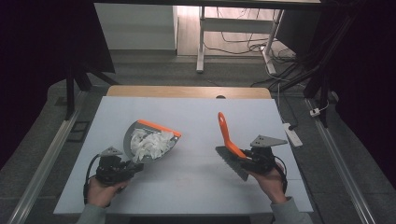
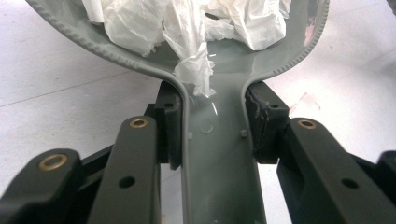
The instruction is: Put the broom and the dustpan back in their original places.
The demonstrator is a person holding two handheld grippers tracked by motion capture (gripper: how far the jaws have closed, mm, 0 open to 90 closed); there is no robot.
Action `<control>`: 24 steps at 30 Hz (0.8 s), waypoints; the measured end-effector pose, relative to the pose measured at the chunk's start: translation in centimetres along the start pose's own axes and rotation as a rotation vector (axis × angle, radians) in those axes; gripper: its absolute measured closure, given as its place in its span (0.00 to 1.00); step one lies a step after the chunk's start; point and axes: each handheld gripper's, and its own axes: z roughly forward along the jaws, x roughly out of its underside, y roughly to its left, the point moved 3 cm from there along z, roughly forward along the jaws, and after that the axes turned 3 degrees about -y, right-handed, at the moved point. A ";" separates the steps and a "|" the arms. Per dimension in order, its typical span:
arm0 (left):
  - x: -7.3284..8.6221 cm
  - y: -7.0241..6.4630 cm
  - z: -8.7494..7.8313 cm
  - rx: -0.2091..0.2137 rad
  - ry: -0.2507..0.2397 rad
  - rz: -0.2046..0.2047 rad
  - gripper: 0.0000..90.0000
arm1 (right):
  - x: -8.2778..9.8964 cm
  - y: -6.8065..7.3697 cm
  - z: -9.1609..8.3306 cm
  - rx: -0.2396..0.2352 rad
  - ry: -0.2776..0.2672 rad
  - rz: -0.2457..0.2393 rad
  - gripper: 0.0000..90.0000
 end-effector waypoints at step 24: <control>1.1 0.8 -0.3 -0.122 -0.055 -0.153 0.68 | 1.5 -1.8 -1.0 -0.020 0.027 0.142 0.78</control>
